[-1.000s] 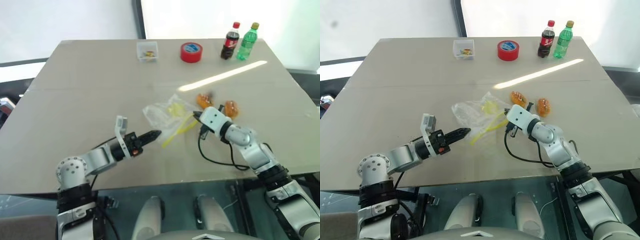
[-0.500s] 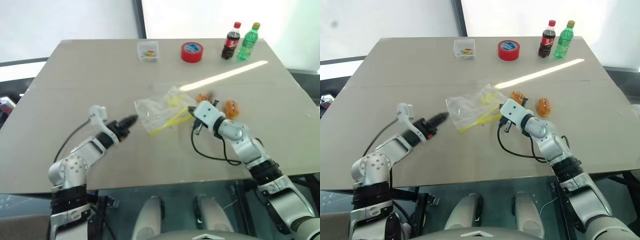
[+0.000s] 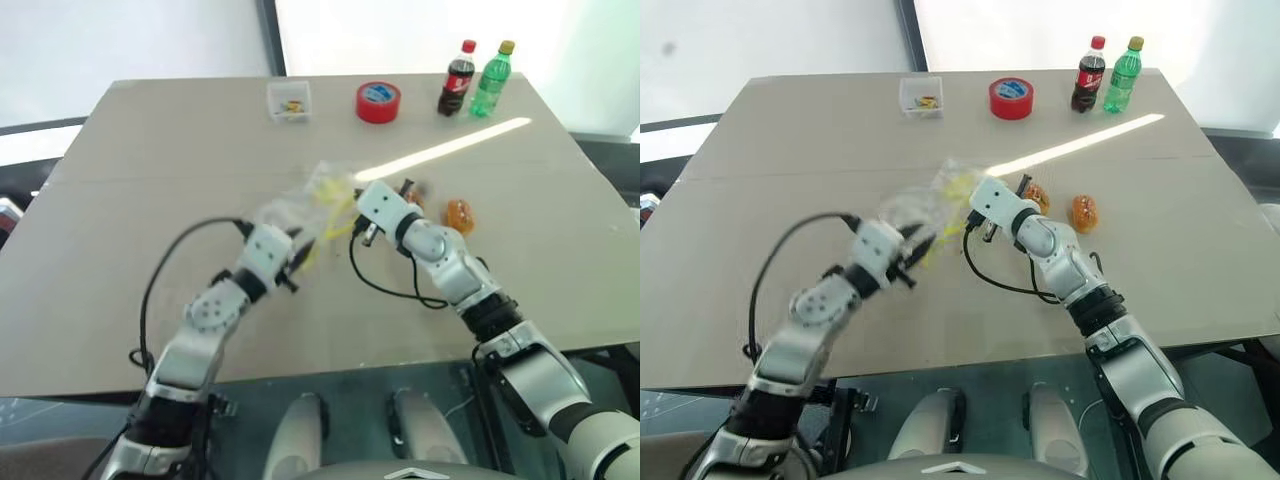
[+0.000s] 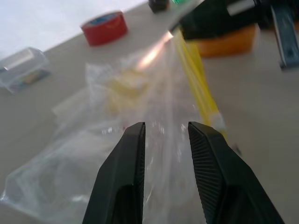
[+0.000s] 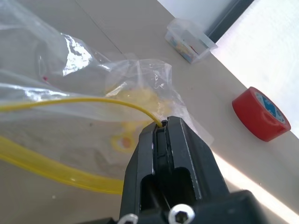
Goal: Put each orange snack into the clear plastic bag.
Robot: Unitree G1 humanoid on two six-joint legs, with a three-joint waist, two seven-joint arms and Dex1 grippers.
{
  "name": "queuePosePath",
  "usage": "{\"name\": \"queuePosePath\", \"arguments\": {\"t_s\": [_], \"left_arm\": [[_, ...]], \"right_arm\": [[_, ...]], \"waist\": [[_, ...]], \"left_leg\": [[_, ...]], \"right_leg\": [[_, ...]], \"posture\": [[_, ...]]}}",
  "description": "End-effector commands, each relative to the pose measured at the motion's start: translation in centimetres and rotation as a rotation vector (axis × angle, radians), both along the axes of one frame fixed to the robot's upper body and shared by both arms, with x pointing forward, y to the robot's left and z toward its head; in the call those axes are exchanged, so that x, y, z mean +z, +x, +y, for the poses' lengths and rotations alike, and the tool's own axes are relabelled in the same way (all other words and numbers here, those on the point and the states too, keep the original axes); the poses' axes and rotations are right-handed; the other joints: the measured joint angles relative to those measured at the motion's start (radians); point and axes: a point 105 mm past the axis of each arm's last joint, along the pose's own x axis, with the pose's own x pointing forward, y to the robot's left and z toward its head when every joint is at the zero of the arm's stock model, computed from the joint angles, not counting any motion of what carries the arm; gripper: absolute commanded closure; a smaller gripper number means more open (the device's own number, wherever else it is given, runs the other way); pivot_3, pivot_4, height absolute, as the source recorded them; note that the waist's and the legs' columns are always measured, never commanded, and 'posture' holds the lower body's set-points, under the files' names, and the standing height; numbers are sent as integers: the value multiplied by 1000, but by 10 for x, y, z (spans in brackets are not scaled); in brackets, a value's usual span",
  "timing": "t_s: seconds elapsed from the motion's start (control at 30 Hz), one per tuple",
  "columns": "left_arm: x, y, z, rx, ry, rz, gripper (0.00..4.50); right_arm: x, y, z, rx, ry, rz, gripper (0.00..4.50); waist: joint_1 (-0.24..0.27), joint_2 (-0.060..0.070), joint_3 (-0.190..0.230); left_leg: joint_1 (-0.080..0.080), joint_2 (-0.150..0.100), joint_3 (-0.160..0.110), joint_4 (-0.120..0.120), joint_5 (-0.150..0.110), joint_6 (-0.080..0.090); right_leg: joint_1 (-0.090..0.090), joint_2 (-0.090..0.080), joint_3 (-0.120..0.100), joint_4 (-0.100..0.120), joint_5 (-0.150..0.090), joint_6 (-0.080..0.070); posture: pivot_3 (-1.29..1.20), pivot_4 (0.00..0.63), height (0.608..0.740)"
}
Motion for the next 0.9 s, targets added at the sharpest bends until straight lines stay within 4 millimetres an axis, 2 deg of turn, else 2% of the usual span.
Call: {"name": "queuePosePath", "arguments": {"t_s": [0.03,0.23,0.33,0.43,0.67,0.77,0.9], "left_arm": [[13,-2,-3,-37,67,-100,2975],[18,2,-1,18,89,-162,2975],[37,-6,-23,-85,-45,-223,2975],[45,-10,-31,-116,-43,-276,2975],[20,-11,-17,-75,35,-192,2975],[29,-10,-14,-63,92,-275,2975],[44,-14,-18,-68,70,-369,2975]], "right_arm": [[19,1,9,11,23,-67,4500],[15,-2,14,20,27,-66,4500],[12,-5,16,26,27,-63,4500],[10,-5,16,26,25,-58,4500],[8,-5,17,27,22,-59,4500],[7,-6,15,25,21,-58,4500],[2,-7,15,27,15,-51,4500]], "waist": [[6,1,0],[6,1,0],[6,0,0],[5,0,0],[3,0,0],[5,0,0],[5,0,0]], "left_leg": [[0,0,0,0,0,0],[-1,0,1,0,0,0],[-1,0,0,0,0,0],[0,0,0,0,0,0],[0,0,0,0,0,0],[0,0,0,0,0,0],[0,0,0,0,0,0]], "right_leg": [[-1,0,0,0,0,0],[0,-1,0,0,0,0],[0,-1,0,0,0,0],[0,-1,0,0,0,0],[0,0,0,1,0,0],[0,0,0,1,0,0],[0,0,0,1,0,0]], "posture": [[0,150,740],[0,150,740],[0,150,740],[0,150,740],[0,150,740],[0,150,740],[0,150,740]]}}
